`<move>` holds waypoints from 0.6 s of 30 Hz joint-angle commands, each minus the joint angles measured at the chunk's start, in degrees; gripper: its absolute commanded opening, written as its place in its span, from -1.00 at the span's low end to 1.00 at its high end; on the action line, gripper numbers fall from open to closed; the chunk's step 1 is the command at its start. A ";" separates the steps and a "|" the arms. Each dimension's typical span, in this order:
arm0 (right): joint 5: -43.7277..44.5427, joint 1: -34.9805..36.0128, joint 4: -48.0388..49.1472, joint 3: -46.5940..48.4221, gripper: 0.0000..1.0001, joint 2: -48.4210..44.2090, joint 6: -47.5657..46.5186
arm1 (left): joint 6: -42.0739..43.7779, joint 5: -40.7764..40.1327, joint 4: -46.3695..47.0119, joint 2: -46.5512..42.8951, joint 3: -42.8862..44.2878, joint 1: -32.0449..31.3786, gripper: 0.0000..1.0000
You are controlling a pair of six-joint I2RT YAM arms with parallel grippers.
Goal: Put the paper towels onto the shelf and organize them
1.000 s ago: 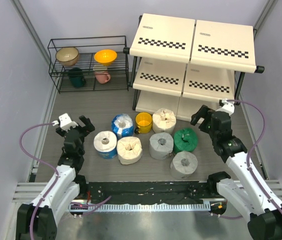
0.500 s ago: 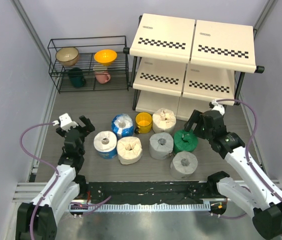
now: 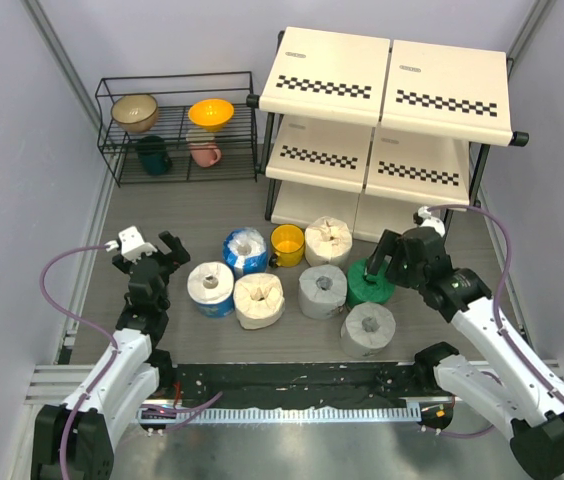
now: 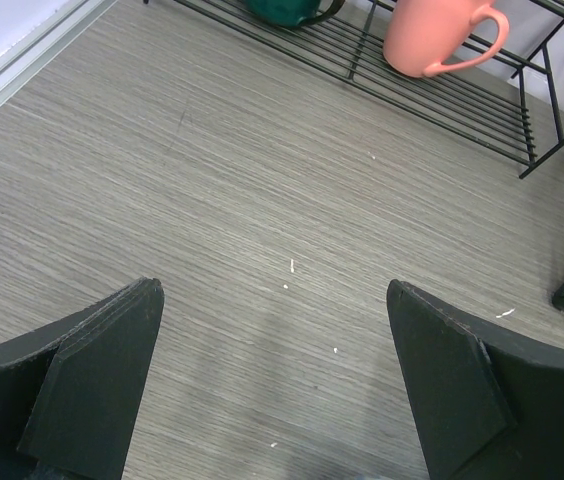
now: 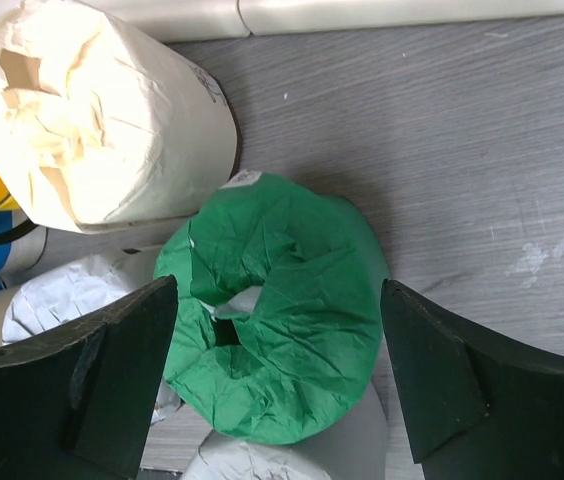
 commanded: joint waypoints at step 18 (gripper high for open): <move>0.94 0.79 -10.98 2.16 0.61 -5.70 4.22 | 0.85 0.48 2.69 0.17 1.37 0.25 0.99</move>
